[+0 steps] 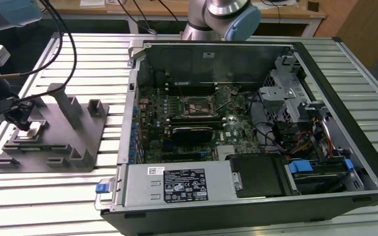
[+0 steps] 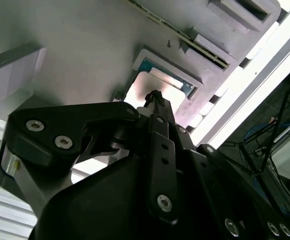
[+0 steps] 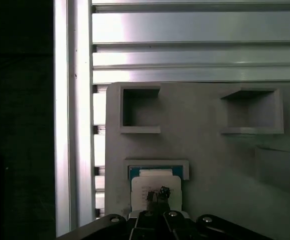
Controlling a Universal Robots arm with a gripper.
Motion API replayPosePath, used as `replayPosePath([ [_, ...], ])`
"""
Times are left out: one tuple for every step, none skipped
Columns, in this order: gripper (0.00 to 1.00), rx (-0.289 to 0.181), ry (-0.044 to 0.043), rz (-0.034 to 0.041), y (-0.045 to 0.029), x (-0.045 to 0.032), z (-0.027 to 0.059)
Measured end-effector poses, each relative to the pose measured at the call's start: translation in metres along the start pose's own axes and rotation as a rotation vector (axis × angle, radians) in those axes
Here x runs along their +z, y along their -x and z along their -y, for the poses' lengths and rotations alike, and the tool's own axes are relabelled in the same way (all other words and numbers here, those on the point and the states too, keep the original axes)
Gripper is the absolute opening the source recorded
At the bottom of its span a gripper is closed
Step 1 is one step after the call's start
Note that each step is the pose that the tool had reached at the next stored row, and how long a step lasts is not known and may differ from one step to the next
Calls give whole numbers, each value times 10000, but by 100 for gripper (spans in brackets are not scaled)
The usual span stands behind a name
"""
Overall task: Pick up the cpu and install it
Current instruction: 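Pick up the cpu and move it towards the insertion slot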
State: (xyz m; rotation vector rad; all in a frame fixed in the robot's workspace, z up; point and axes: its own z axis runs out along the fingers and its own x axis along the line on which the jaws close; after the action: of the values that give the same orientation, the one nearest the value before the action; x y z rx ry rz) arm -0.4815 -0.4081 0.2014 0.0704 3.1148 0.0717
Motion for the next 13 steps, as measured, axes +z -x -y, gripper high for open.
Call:
replayPosePath([
  [11, -2, 1, 1, 0, 4, -1],
  [11, -2, 1, 1, 0, 4, -1],
  [11, -2, 0, 0, -1, 4, -1],
  [11, -1, 1, 0, -1, 5, -2],
  [11, -1, 1, 0, -1, 5, -2],
  [11, -1, 1, 1, -1, 5, -2],
  [11, -1, 1, 1, -1, 6, -2],
  [11, -1, 1, 1, -1, 6, -2],
  [17, -1, 1, 1, -1, 6, -2],
  [17, -1, 1, 1, -1, 7, -2],
  [23, -1, 1, 1, -1, 7, -2],
  [29, -1, 1, 1, -1, 7, -2],
  [29, -1, 1, 1, -1, 7, -2],
])
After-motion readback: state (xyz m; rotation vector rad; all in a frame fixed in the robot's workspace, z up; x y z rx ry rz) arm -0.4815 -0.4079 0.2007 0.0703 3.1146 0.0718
